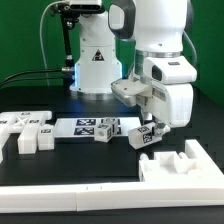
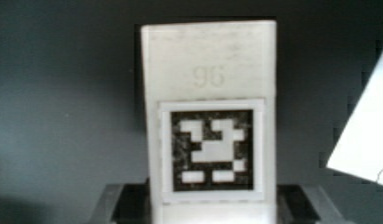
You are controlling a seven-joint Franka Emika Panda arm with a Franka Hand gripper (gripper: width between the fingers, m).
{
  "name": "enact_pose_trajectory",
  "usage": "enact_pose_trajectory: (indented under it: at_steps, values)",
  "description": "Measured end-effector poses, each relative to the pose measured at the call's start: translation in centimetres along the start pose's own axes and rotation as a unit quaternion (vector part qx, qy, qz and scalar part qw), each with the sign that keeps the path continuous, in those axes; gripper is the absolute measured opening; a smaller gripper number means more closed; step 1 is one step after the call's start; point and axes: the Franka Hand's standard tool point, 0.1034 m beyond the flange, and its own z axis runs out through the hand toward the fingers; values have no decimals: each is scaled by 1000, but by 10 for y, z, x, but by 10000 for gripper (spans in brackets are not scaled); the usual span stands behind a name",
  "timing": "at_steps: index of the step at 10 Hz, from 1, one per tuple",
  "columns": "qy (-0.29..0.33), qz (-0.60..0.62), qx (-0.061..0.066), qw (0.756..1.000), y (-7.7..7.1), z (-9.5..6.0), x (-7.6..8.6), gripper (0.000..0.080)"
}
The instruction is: Assemble chair
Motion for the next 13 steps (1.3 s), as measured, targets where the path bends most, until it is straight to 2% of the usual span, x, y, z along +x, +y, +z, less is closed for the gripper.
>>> enact_pose_trajectory:
  at_steps: [2, 4, 7, 8, 10, 11, 12, 13]
  values:
    - [-9, -156, 3, 988, -9, 2, 13, 284]
    - [-12, -261, -9, 965, -12, 4, 30, 284]
    - [-16, -338, -3, 941, -17, 9, 26, 284]
    - [-16, -330, -3, 944, -17, 9, 25, 284]
    - [-16, -309, -3, 951, -17, 9, 25, 569]
    - [-22, -298, 3, 954, -17, 4, 21, 569]
    - [-29, -250, 6, 968, -15, -4, 16, 633]
    - [-35, -179, 6, 983, -12, -10, 12, 644]
